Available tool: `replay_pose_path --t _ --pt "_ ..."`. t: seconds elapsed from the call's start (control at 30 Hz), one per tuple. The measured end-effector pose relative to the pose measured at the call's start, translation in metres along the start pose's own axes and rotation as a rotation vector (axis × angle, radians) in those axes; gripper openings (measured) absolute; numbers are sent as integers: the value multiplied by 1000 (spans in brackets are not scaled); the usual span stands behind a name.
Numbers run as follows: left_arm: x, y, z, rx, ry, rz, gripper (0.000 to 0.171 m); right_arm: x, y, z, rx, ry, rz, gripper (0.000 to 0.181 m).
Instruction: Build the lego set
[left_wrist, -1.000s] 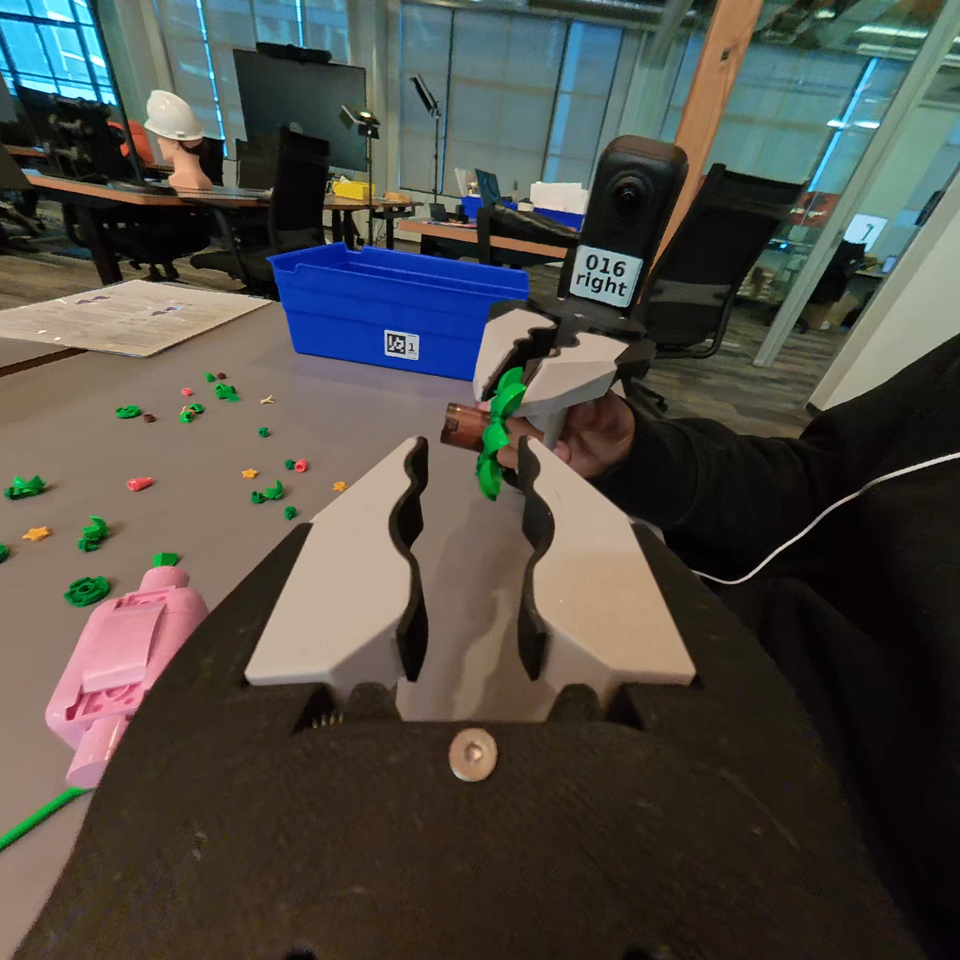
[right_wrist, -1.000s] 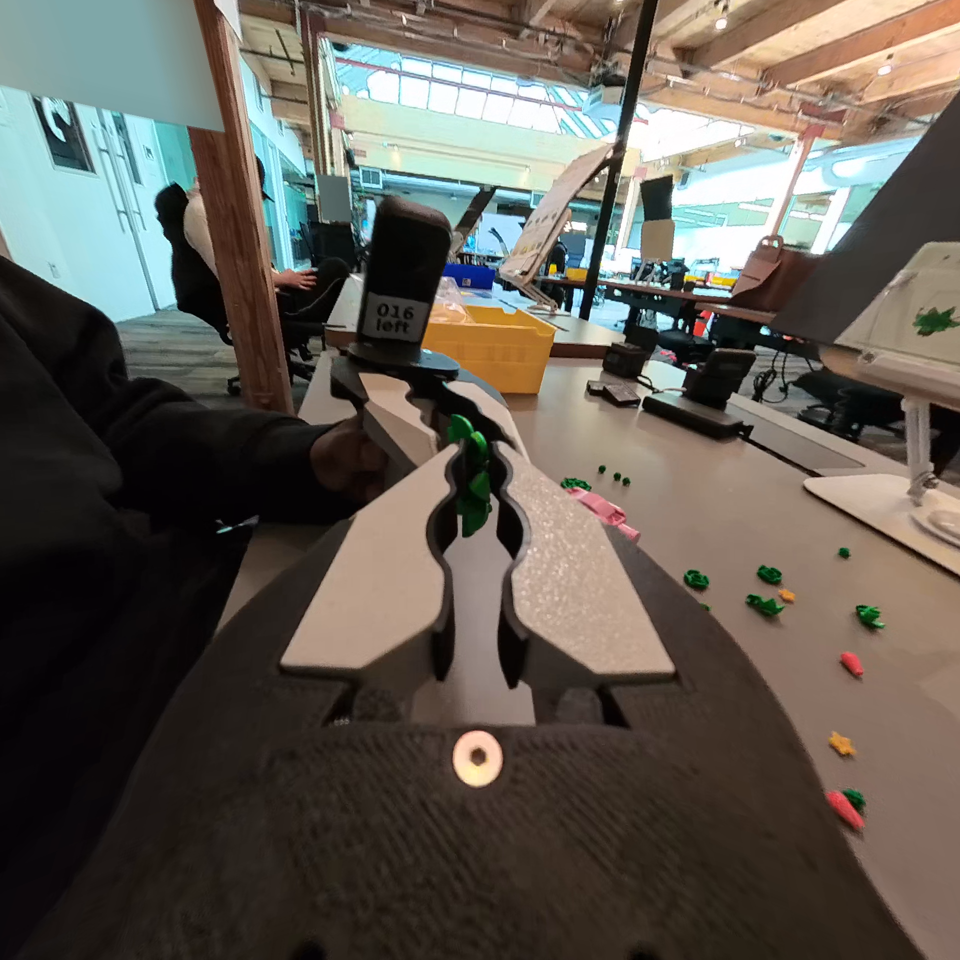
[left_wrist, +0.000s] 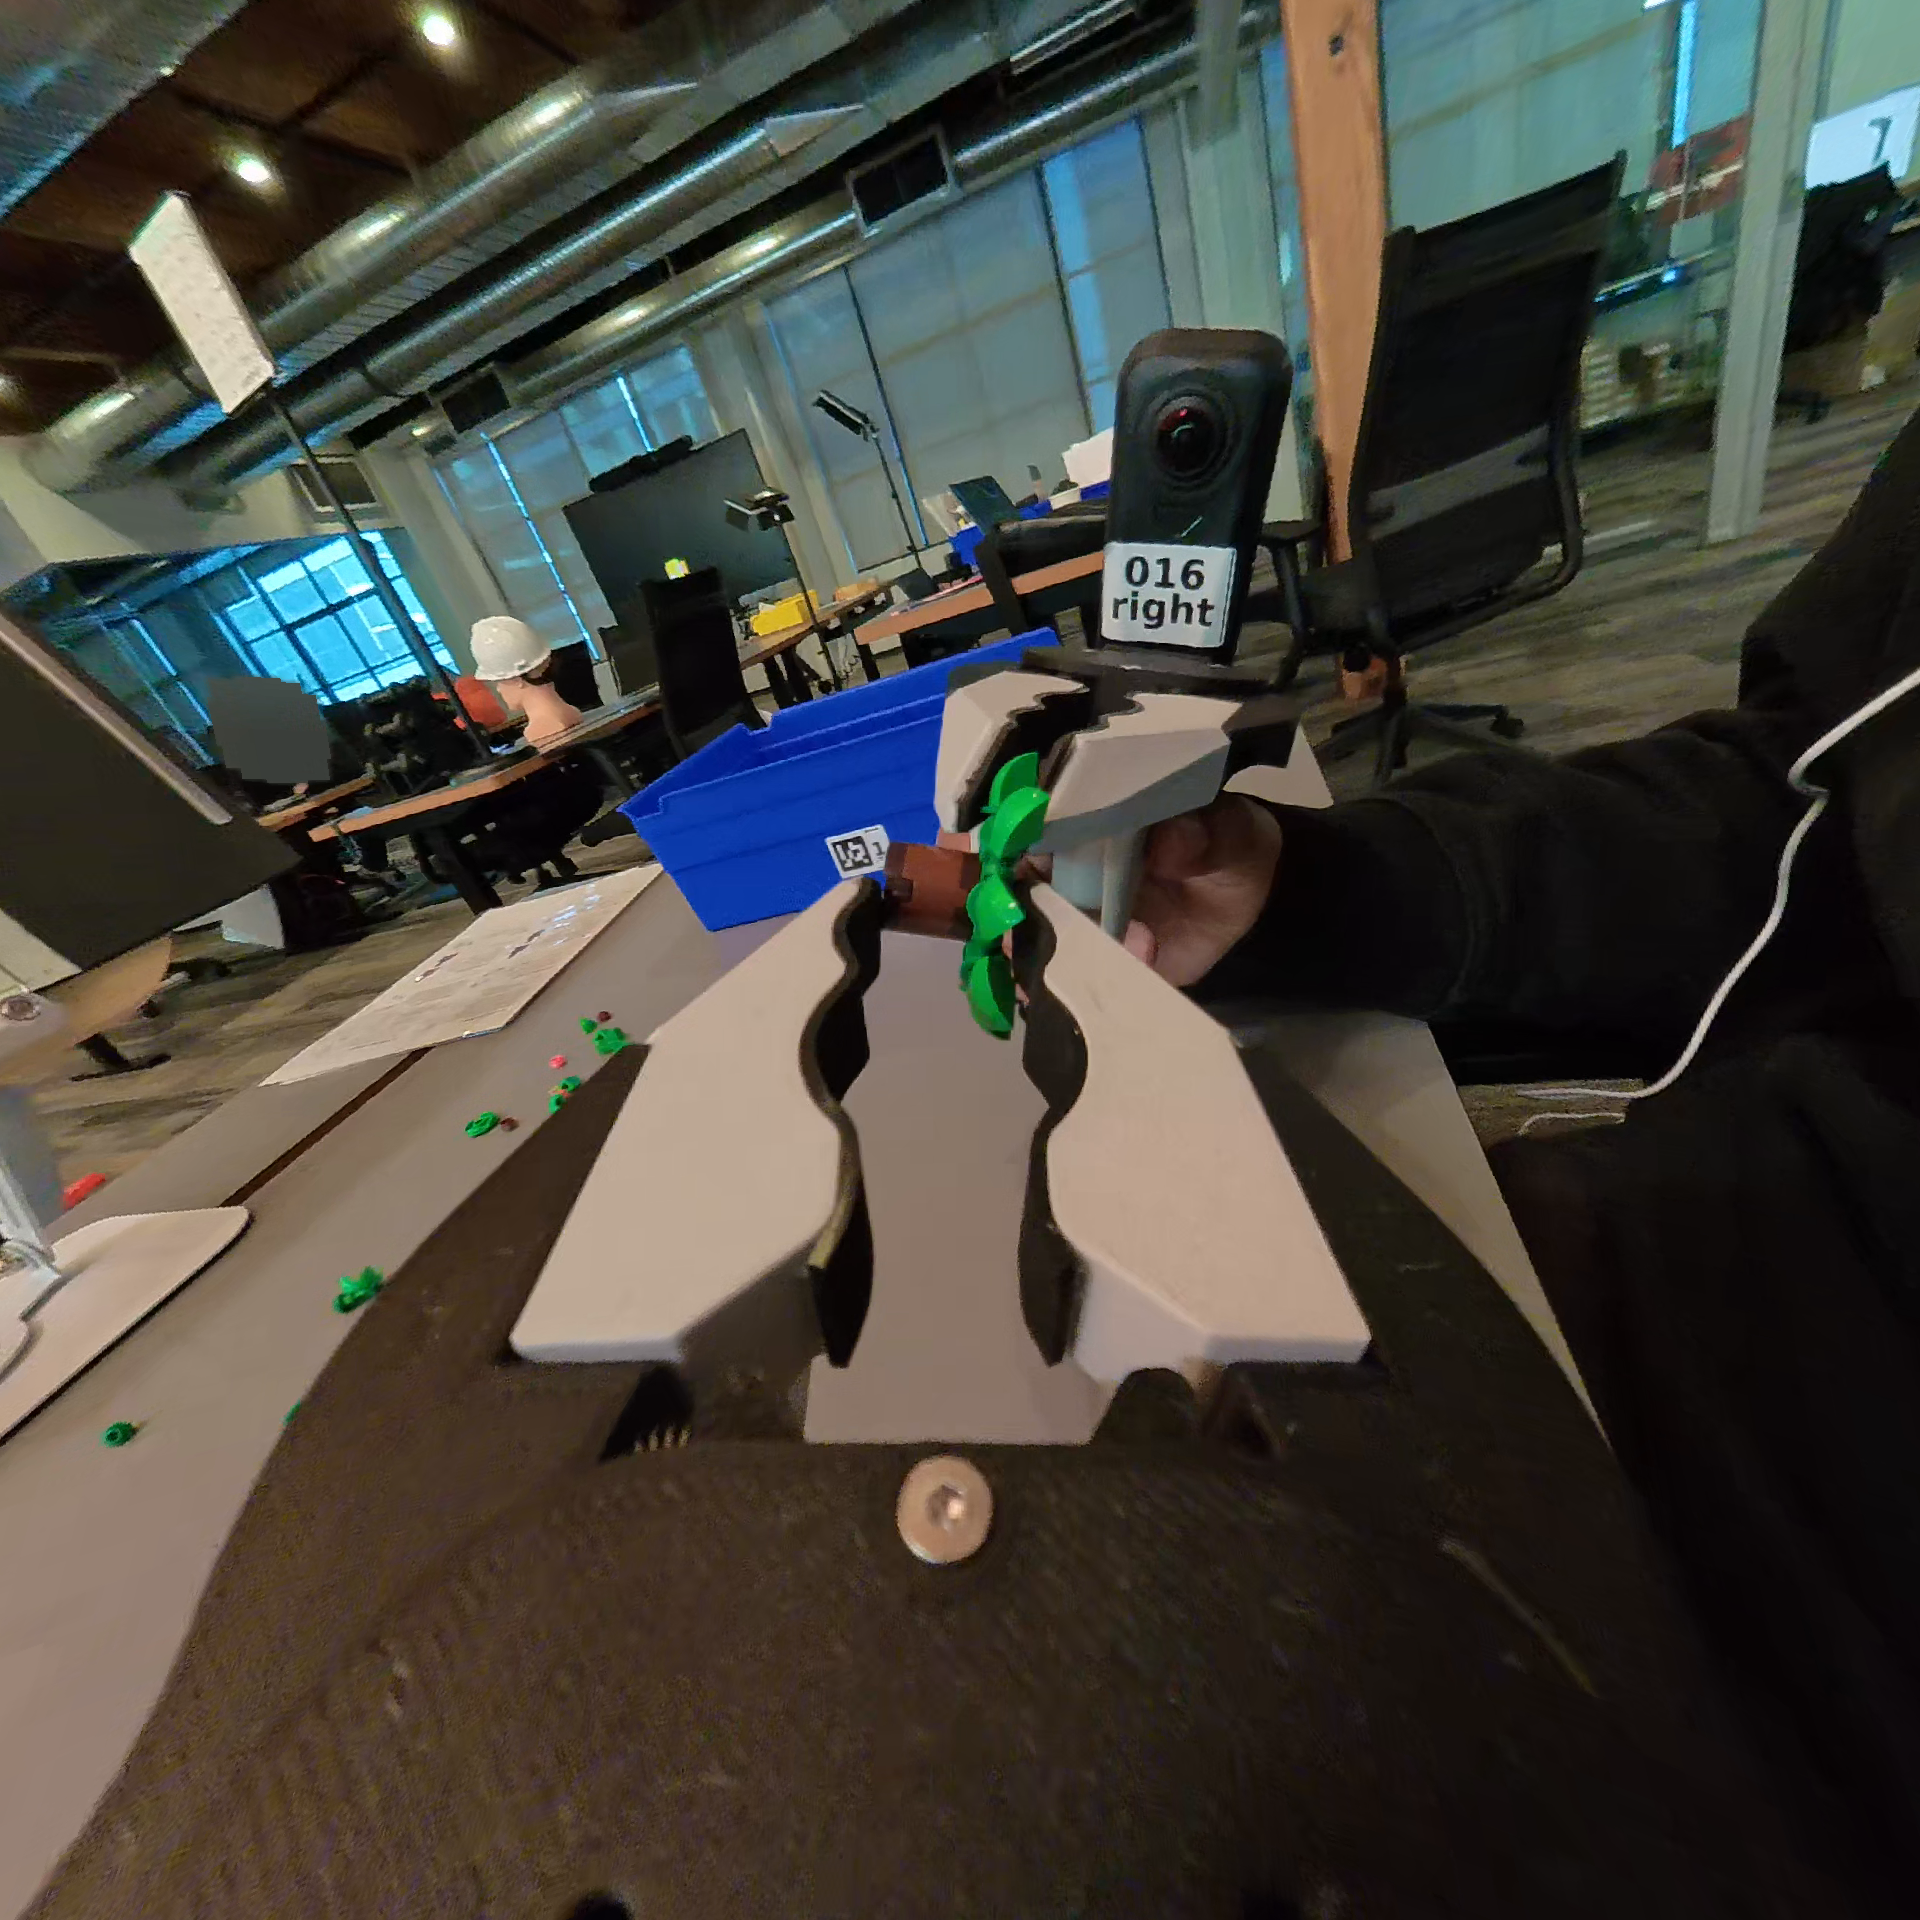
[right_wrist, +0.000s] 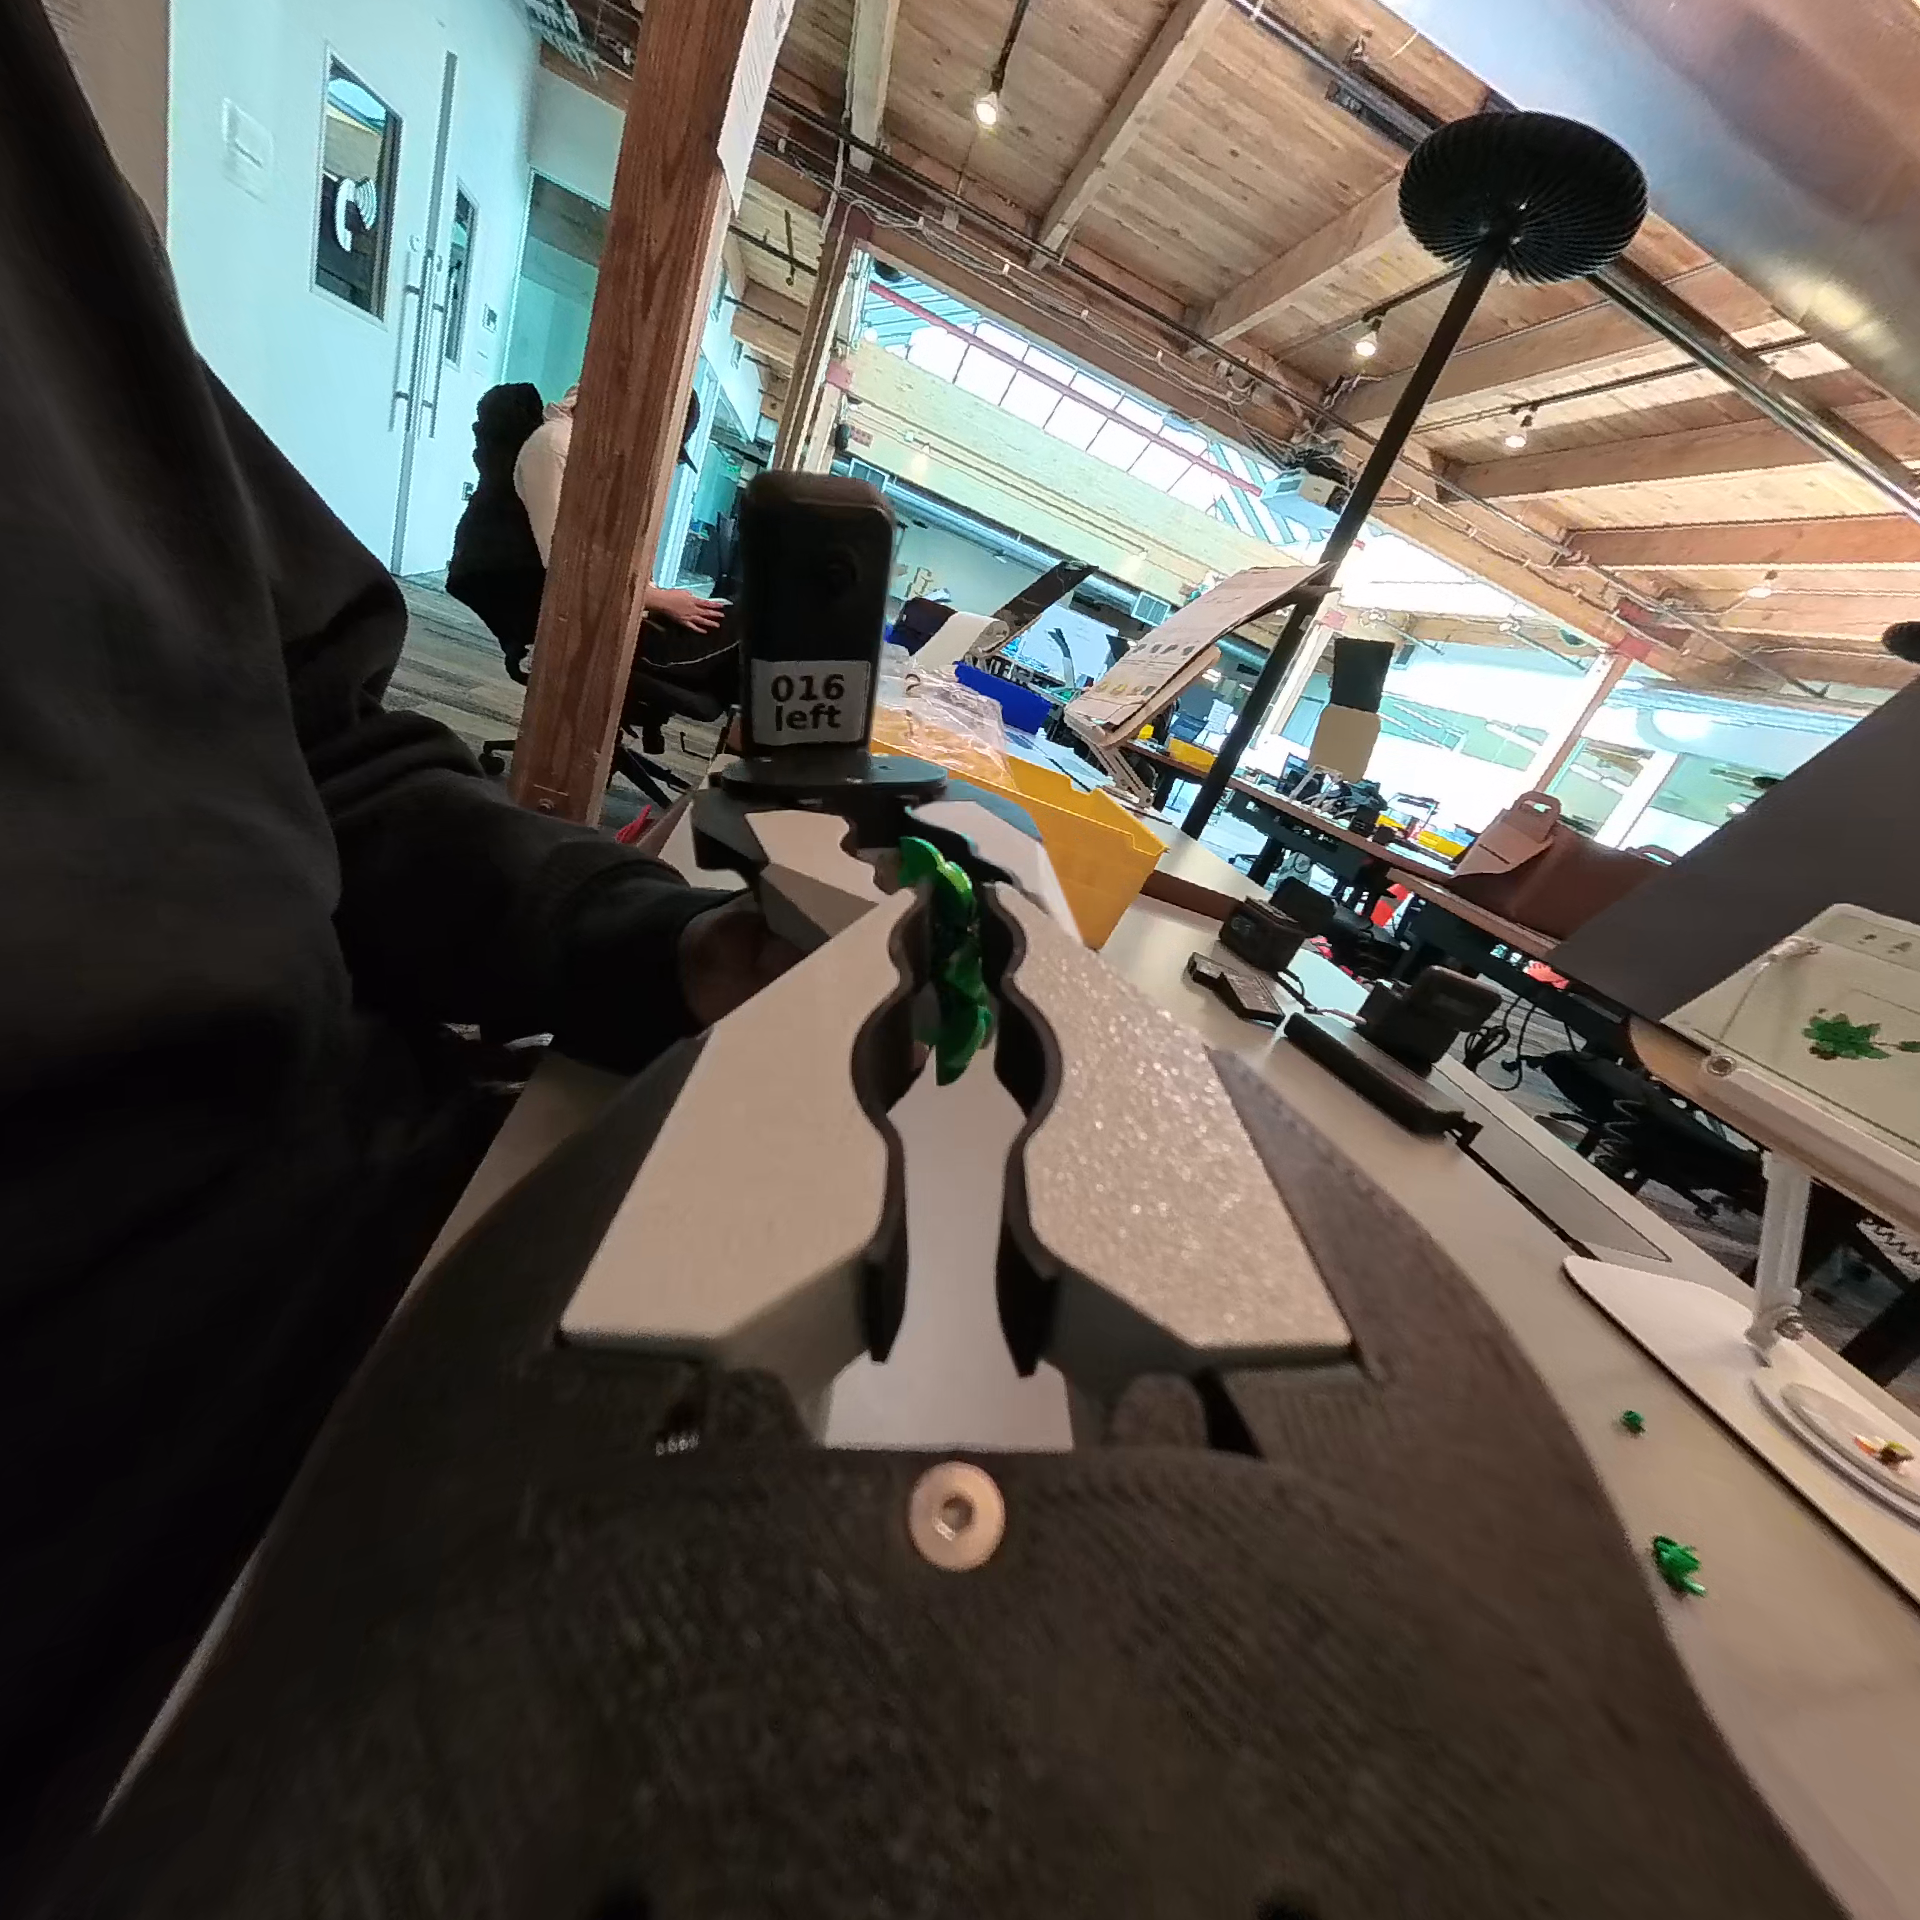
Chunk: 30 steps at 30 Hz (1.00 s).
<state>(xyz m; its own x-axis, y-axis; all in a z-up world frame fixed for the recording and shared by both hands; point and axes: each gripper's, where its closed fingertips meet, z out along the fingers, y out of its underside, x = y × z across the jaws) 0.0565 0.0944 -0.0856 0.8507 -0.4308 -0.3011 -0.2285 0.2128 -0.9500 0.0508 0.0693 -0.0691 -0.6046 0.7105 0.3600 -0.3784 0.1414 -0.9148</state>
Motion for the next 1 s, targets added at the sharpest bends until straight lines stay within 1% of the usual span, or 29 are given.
replay_pose_path --t 0.1,0.17,0.23,0.3,0.33,0.4,0.5,0.67,1.0 --pt "-1 0 -1 -6 -16 17 19 1 -1 0 1 12 -4 7" --pt "-8 0 -3 -16 -70 47 19 5 -6 -3 26 41 -11 16" --pt "-19 0 -7 -45 -175 126 19 12 -14 -8 72 82 -3 29" --pt "-27 -1 -10 -74 -274 231 19 19 -21 -14 112 115 10 30" --pt "-26 -2 -9 -75 -290 275 19 21 -22 -16 124 127 13 31" --pt "-20 -2 -6 -87 -287 325 19 23 -23 -18 126 136 10 32" --pt "-16 1 -3 -108 -280 356 19 19 -19 -14 98 121 -5 32" --pt "-19 2 -4 -112 -291 350 19 13 -11 -8 51 94 -23 30" --pt "-22 5 -3 -142 -313 366 20 10 -7 -4 29 84 -37 29"
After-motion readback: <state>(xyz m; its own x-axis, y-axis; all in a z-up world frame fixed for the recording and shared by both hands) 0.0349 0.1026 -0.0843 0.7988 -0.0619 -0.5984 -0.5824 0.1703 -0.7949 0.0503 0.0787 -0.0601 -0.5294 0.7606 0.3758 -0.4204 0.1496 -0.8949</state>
